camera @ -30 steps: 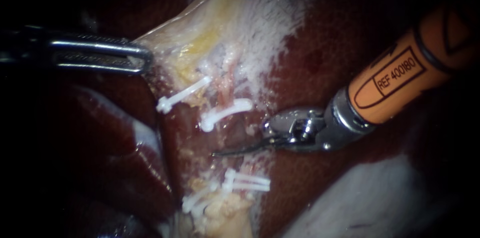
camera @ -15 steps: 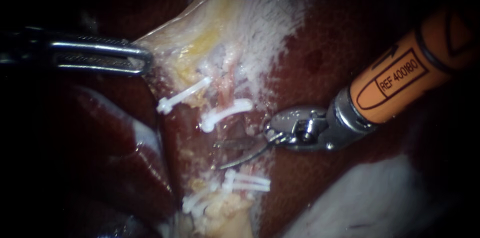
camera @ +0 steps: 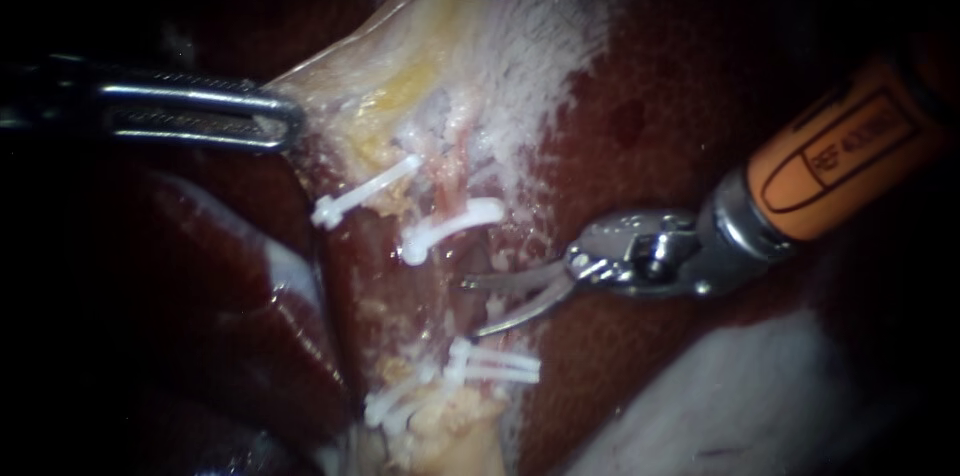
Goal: Go back from the cut right tube
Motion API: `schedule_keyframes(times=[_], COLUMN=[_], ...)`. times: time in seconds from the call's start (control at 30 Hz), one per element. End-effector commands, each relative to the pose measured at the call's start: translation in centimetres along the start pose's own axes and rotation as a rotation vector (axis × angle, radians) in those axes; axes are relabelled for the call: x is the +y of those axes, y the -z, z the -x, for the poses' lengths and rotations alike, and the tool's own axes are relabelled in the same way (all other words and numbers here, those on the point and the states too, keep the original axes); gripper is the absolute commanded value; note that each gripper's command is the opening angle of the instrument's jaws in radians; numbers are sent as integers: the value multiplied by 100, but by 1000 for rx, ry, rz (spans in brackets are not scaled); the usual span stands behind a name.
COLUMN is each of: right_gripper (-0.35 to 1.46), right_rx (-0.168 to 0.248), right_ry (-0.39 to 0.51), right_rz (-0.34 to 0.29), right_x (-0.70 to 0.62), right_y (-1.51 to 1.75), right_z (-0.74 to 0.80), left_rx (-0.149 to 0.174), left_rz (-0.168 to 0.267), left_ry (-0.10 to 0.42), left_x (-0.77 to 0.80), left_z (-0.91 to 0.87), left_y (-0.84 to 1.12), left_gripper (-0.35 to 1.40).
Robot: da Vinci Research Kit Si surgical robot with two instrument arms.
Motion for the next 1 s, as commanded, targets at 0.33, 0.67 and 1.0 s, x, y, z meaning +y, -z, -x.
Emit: schedule_keyframes(times=[0.33, 0.67, 1.0], right_gripper=[113, 128, 138], right_rx=[42, 68, 77], right_ry=[136, 259, 280], right_rz=[65, 130, 166], right_x=[-4, -11, -14], right_y=[51, 84, 94], right_z=[-12, -42, -50], left_rx=[0, 0, -1], left_rz=[1, 0, 2], left_ry=[-2, -2, -5], left_x=[2, 7, 10], left_z=[-3, -5, -11], left_y=[-1, -3, -7], left_gripper=[-35, -35, -35])
